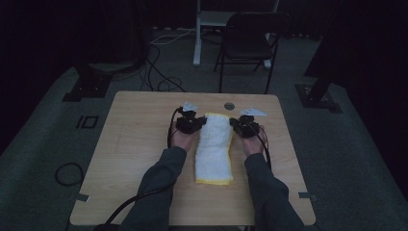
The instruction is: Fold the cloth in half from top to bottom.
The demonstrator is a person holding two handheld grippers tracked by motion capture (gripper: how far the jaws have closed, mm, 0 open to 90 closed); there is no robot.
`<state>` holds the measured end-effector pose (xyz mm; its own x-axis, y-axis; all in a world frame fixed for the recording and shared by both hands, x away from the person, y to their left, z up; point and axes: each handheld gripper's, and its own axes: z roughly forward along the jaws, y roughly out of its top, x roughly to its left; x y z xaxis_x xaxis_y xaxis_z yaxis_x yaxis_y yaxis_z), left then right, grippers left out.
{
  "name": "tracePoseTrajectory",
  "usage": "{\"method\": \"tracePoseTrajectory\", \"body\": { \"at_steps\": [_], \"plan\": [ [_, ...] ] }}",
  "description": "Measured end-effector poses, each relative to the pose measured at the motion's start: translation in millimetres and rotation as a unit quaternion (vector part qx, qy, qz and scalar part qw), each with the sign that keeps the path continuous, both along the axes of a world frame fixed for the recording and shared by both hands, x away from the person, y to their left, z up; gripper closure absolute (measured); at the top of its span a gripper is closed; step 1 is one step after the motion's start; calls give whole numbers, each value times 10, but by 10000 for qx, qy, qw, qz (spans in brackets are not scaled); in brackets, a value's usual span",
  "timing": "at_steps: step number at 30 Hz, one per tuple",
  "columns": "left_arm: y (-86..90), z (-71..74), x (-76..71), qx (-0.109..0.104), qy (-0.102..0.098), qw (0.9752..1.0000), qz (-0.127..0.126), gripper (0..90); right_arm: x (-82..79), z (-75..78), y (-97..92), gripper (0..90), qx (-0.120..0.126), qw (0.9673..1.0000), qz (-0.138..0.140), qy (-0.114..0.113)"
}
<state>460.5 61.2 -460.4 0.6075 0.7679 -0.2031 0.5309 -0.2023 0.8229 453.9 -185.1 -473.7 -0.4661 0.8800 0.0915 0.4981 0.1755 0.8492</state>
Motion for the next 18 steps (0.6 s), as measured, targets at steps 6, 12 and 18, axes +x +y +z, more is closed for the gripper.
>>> {"method": "tracePoseTrajectory", "body": {
  "at_steps": [6,12,18],
  "plan": [
    [4,32,-59,-5,-36,10000,-54,861,-64,24,-11,869,-10,10000,48,-53],
    [4,60,-101,10,-73,9999,-88,860,-107,66,-20,869,-67,9999,113,-101],
    [15,86,-160,11,-104,9999,-105,861,-153,90,-19,870,-60,9998,146,-143]
  ]
}}
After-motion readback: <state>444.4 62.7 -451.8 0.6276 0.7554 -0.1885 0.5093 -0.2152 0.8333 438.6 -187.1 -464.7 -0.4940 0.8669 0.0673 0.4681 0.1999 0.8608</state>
